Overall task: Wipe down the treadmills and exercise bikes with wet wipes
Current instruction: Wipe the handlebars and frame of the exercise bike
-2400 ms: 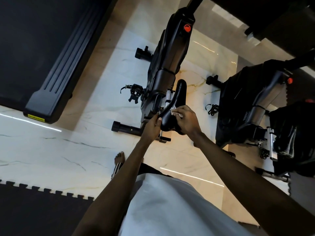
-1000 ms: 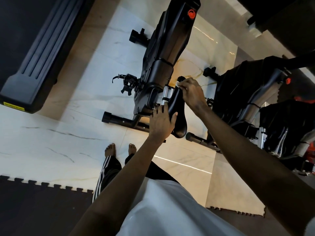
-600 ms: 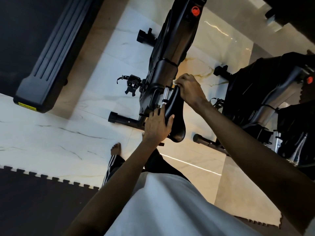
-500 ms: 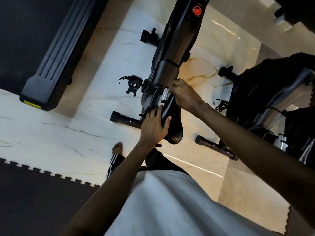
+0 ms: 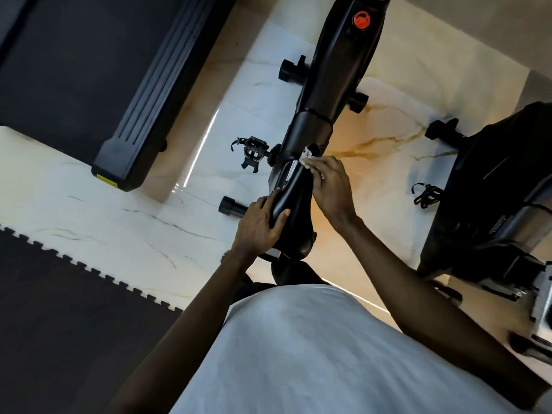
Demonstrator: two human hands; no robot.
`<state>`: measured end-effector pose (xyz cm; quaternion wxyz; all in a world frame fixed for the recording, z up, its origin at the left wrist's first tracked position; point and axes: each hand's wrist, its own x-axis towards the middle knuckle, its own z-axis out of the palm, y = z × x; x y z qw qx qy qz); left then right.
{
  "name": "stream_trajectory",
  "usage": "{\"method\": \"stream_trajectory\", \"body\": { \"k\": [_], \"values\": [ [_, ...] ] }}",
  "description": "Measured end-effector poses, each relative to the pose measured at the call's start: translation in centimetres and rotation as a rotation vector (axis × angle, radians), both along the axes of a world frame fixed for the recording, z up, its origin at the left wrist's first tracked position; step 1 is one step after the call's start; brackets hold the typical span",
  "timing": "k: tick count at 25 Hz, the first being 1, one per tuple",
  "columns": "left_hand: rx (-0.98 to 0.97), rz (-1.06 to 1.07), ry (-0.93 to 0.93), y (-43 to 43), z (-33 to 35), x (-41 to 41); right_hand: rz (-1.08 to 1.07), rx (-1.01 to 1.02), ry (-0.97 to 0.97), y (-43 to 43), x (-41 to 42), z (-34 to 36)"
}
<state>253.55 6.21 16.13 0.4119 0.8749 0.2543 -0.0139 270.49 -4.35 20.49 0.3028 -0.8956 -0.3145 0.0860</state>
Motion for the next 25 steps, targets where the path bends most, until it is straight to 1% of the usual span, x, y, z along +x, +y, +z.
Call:
{"method": "stream_trajectory", "body": {
  "k": [4, 7, 11, 14, 16, 18, 20, 23, 25],
  "values": [
    [-0.010, 0.007, 0.019, -0.1, 0.6, 0.2, 0.012, 0.031, 0.073, 1.5, 3.6, 0.2],
    [-0.002, 0.004, 0.027, -0.1, 0.7, 0.2, -0.139, 0.106, 0.201, 1.0, 4.4, 0.0],
    [0.005, -0.001, 0.058, -0.3, 0.7, 0.3, -0.340, 0.261, 0.400, -1.8, -0.1, -1.6],
    [0.016, -0.011, 0.068, -0.3, 0.9, 0.5, -0.435, 0.374, 0.473, -1.5, -0.3, -2.4],
    [0.023, -0.013, 0.066, -0.3, 1.0, 0.6, -0.430, 0.441, 0.488, -1.6, -1.3, -2.4],
    [0.026, -0.016, 0.049, -0.4, 1.0, 0.7, -0.356, 0.459, 0.471, -2.6, -3.4, -2.1],
    [0.027, -0.019, 0.046, -0.4, 0.8, 0.6, -0.276, 0.427, 0.444, -3.6, -4.4, -2.1],
    [0.031, -0.015, 0.088, -0.2, 0.6, 0.7, -0.325, 0.400, 0.476, -3.2, -2.5, -2.8],
    [0.032, -0.040, 0.078, -0.1, 0.7, 0.6, -0.280, 0.385, 0.413, -3.4, -3.1, -2.8]
  ]
}}
